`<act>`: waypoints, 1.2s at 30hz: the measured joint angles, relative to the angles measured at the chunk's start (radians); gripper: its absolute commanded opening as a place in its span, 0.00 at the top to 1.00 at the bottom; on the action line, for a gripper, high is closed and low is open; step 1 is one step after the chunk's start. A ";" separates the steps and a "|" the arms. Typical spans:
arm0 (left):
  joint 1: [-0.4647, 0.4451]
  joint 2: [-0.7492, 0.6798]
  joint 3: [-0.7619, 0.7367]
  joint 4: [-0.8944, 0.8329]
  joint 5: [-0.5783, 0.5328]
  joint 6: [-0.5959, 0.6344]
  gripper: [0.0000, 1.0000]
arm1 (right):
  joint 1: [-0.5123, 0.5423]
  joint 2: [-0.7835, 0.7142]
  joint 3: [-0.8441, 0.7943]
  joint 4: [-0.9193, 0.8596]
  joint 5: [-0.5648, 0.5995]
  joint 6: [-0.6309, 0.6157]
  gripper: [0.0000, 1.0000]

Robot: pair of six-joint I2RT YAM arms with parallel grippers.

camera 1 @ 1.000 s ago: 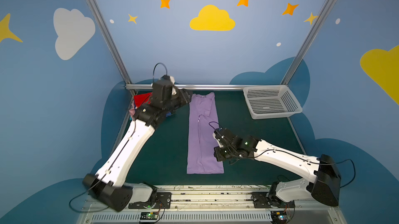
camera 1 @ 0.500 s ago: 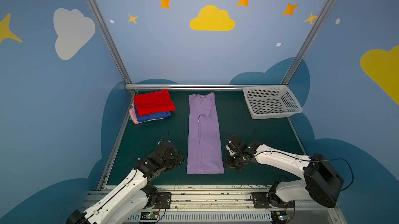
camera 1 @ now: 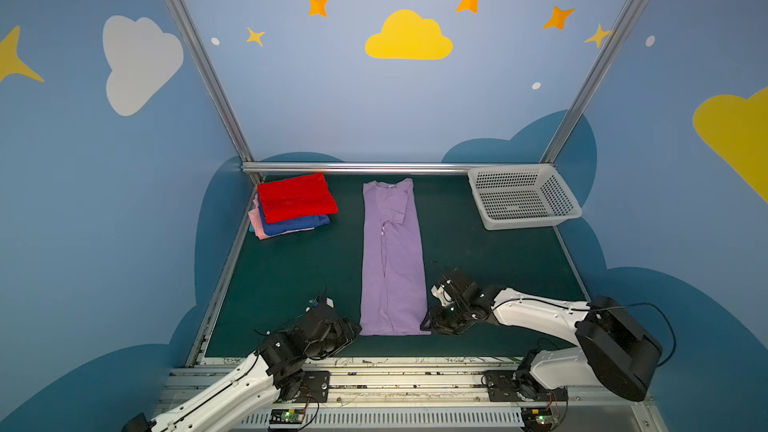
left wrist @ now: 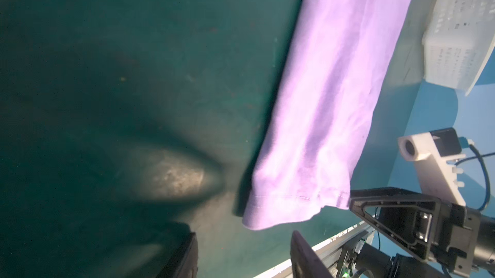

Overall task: Fold and stack the t-shirts
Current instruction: 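Move both grippers to the strip's near end and grasp its corners, then lift the near end with both grippers and fold it toward the collar end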

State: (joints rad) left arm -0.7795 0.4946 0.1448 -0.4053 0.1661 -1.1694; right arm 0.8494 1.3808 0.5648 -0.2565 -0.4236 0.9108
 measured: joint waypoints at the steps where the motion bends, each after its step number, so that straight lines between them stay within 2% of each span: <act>1: 0.000 -0.001 -0.006 0.016 0.000 -0.010 0.51 | -0.001 0.003 -0.004 0.015 -0.008 0.002 0.61; 6: -0.007 0.052 -0.023 0.103 0.000 -0.038 0.52 | -0.011 0.011 -0.021 0.047 -0.027 0.009 0.70; 11: -0.015 0.162 -0.008 0.194 -0.001 -0.040 0.52 | -0.025 0.016 -0.035 0.070 -0.048 0.010 0.75; 18: -0.028 0.382 0.047 0.281 -0.005 -0.015 0.90 | -0.037 0.037 -0.047 0.106 -0.074 0.010 0.88; 20: -0.029 0.417 0.062 0.282 -0.006 -0.010 0.96 | -0.040 0.039 -0.050 0.107 -0.077 0.010 0.92; 23: -0.029 0.426 0.076 0.254 -0.006 0.002 0.96 | -0.045 0.038 -0.052 0.107 -0.077 0.010 1.00; 30: -0.032 0.334 0.128 0.092 -0.046 0.006 0.96 | -0.051 0.008 -0.007 -0.004 -0.048 -0.014 1.00; 33: -0.028 0.368 0.214 0.060 -0.068 0.022 0.96 | -0.075 0.006 0.082 -0.073 -0.040 -0.034 1.00; 36: -0.016 0.460 0.307 0.061 -0.075 0.053 0.96 | -0.118 0.018 0.194 -0.109 -0.042 -0.059 1.00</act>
State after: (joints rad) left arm -0.7956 0.9543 0.4522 -0.3447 0.0910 -1.1168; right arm 0.7311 1.3983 0.7586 -0.3656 -0.4656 0.8516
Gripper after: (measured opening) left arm 0.049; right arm 0.048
